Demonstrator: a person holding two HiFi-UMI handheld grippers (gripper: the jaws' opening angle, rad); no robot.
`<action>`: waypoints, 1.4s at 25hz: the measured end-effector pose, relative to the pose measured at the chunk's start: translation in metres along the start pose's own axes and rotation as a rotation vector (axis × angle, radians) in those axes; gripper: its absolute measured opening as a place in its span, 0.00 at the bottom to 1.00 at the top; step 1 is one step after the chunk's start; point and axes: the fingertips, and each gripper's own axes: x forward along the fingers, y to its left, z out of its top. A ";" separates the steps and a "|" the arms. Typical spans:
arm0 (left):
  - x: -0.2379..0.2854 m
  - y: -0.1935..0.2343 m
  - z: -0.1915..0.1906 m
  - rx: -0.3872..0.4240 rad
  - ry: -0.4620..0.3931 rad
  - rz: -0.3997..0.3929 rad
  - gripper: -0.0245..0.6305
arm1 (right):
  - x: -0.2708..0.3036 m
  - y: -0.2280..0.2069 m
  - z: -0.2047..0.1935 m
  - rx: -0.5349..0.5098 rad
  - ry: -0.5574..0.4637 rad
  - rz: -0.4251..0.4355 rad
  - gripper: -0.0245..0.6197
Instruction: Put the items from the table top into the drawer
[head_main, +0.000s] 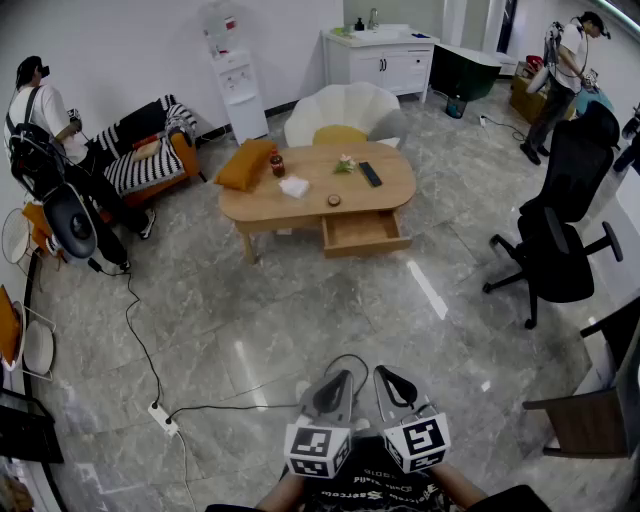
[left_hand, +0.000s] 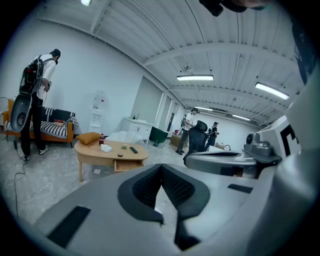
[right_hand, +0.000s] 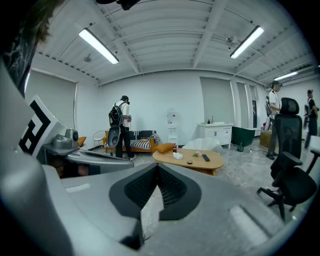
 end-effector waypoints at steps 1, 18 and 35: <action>0.000 0.001 0.001 0.008 0.001 -0.003 0.05 | 0.002 0.000 0.001 -0.003 0.001 -0.002 0.04; 0.092 0.098 0.065 0.045 0.024 -0.108 0.05 | 0.127 -0.040 0.044 0.082 -0.011 -0.107 0.04; 0.158 0.187 0.129 0.078 0.050 -0.231 0.05 | 0.245 -0.047 0.085 0.081 0.018 -0.211 0.04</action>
